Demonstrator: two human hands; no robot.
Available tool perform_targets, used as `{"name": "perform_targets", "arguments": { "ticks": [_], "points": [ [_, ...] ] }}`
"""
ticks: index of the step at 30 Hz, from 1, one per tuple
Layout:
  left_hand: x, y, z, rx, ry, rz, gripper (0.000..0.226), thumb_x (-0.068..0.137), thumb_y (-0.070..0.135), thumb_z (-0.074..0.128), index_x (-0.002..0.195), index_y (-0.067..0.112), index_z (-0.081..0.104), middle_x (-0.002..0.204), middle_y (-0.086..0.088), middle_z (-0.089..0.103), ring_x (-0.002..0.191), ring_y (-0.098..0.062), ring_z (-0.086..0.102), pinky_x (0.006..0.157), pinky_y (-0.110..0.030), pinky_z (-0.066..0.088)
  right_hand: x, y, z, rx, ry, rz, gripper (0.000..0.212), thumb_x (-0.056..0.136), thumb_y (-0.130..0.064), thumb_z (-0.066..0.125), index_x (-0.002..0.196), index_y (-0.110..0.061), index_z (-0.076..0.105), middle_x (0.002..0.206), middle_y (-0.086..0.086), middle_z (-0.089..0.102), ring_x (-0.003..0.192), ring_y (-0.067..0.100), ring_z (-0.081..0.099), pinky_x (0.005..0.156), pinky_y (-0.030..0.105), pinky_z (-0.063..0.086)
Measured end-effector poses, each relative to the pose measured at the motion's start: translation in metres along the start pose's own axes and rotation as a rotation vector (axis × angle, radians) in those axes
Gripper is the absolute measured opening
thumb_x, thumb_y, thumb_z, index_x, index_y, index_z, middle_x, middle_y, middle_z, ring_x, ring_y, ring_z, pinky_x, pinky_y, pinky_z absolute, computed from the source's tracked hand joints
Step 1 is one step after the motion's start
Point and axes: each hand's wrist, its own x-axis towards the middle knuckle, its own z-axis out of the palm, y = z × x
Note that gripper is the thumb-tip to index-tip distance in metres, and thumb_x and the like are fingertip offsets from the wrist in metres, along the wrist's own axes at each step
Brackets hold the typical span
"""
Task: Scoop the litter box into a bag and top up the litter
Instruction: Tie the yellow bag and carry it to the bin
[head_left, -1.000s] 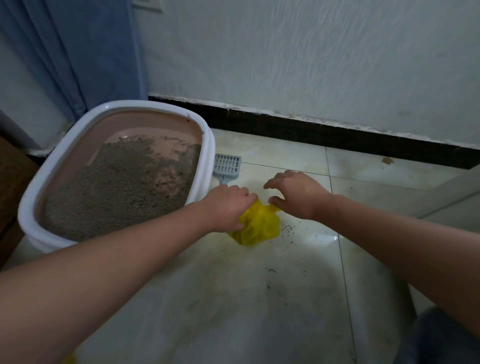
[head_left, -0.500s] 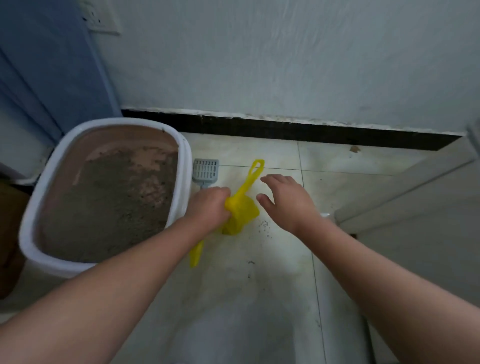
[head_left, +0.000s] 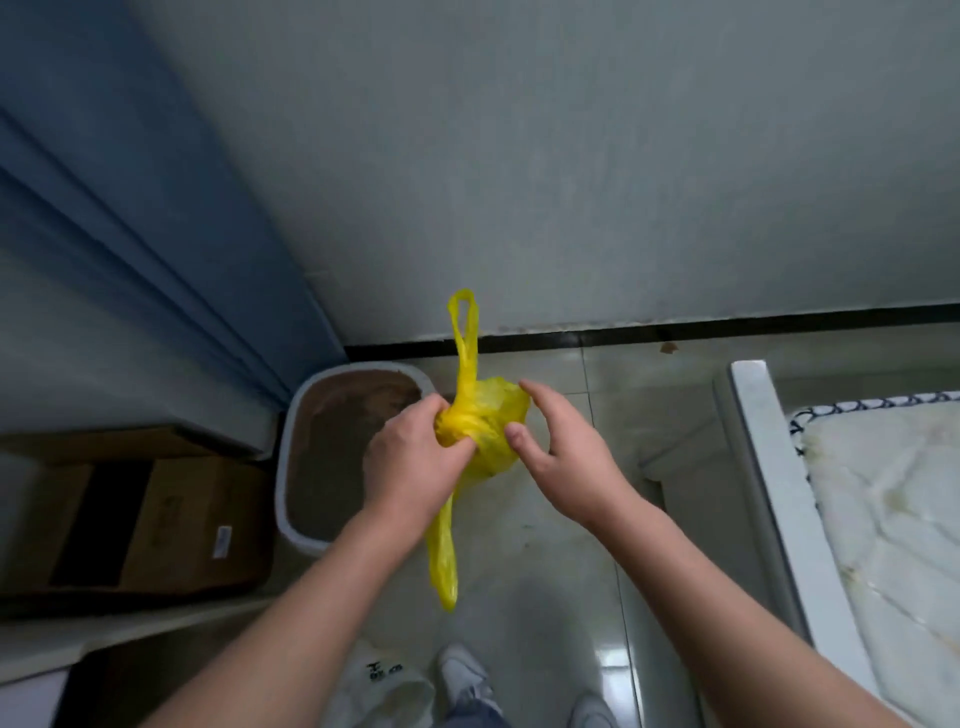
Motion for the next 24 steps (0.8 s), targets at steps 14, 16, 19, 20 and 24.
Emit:
{"name": "perform_targets", "arguments": {
  "ticks": [14,16,19,20,24],
  "points": [
    [-0.140,0.145,-0.297,-0.023,0.211,-0.052,0.021,0.076,0.040,0.072,0.088,0.028,0.061,0.074,0.009,0.061,0.070,-0.017,0.059,0.060,-0.034,0.050,-0.151,-0.239,-0.171,0.244,-0.259,-0.141,0.048,0.095,-0.047,0.050,0.141,-0.036,0.045,0.140,-0.016,0.052,0.125,0.001,0.050,0.105,0.030,0.042],
    [-0.167,0.150,-0.321,-0.028,0.252,-0.046,0.021,0.077,0.041,0.073,0.087,0.026,0.061,0.073,0.009,0.062,0.069,-0.014,0.059,0.059,-0.033,0.050,-0.171,-0.260,-0.179,0.125,-0.274,-0.249,0.047,0.097,-0.042,0.049,0.143,-0.034,0.042,0.144,-0.016,0.047,0.128,-0.001,0.044,0.107,0.025,0.037],
    [-0.203,0.152,-0.351,-0.032,0.336,-0.067,0.023,0.076,0.041,0.075,0.088,0.025,0.062,0.075,0.009,0.063,0.070,-0.015,0.058,0.060,-0.032,0.048,-0.195,-0.288,-0.180,-0.017,-0.306,-0.418,0.049,0.097,-0.043,0.049,0.144,-0.032,0.040,0.146,-0.017,0.043,0.133,0.002,0.039,0.109,0.025,0.035],
    [-0.215,0.151,-0.359,-0.034,0.362,-0.067,0.023,0.076,0.041,0.075,0.088,0.025,0.062,0.075,0.009,0.063,0.070,-0.015,0.058,0.061,-0.032,0.049,-0.203,-0.297,-0.178,-0.045,-0.321,-0.457,0.050,0.097,-0.042,0.051,0.144,-0.031,0.040,0.145,-0.018,0.042,0.133,0.002,0.039,0.107,0.023,0.034],
    [-0.264,0.142,-0.391,-0.011,0.423,-0.073,0.021,0.078,0.040,0.073,0.090,0.027,0.061,0.078,0.011,0.062,0.071,-0.012,0.058,0.058,-0.027,0.045,-0.232,-0.332,-0.170,-0.180,-0.376,-0.635,0.051,0.096,-0.036,0.055,0.144,-0.026,0.041,0.144,-0.014,0.044,0.134,0.004,0.036,0.100,0.006,0.022]
  ]
}}
